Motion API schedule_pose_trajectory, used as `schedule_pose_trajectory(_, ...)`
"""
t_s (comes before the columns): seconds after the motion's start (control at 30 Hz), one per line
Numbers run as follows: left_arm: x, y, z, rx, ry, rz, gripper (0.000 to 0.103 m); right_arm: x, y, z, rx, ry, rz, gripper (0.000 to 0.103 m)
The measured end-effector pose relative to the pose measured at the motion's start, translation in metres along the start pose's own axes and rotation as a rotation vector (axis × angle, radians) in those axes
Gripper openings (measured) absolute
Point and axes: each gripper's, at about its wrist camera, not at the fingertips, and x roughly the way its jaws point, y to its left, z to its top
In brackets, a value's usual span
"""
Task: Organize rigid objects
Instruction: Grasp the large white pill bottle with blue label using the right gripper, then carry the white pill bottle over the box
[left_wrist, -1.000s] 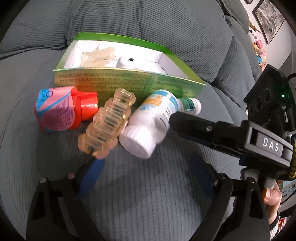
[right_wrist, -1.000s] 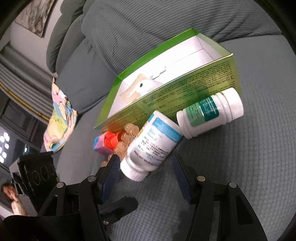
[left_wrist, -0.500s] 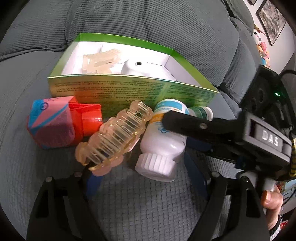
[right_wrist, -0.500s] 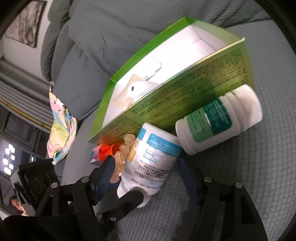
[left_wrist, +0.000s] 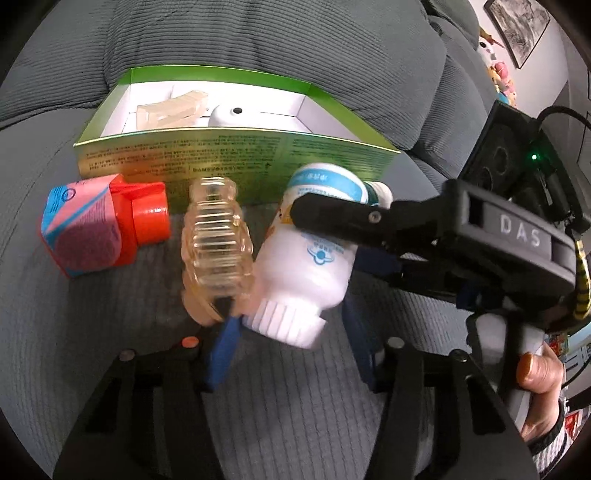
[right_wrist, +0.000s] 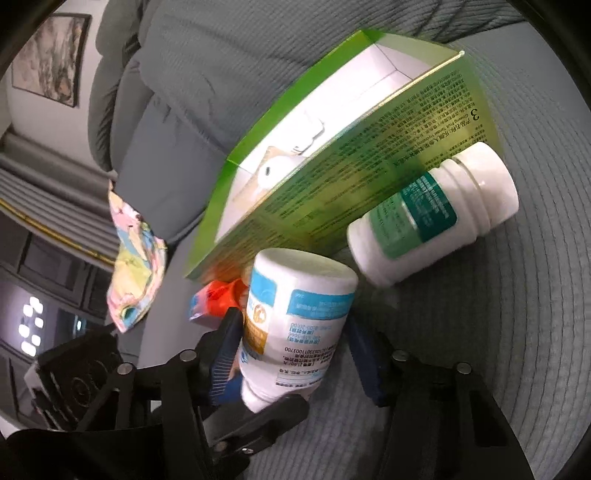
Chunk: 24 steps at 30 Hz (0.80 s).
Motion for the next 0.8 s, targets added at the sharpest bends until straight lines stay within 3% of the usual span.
schedule_pose_trajectory(0.43,-0.044,-0.003,-0.012,-0.014,-0.061,-0.059,0.053,-0.023,0.048,-0.017,-0.102,-0.051,0.025,0.056)
schedule_pose_trajectory(0.8,-0.077,-0.006,0.006,0.019,-0.148,-0.056,0.053,-0.037,0.092,-0.006,-0.187,-0.104,0.067,0.055)
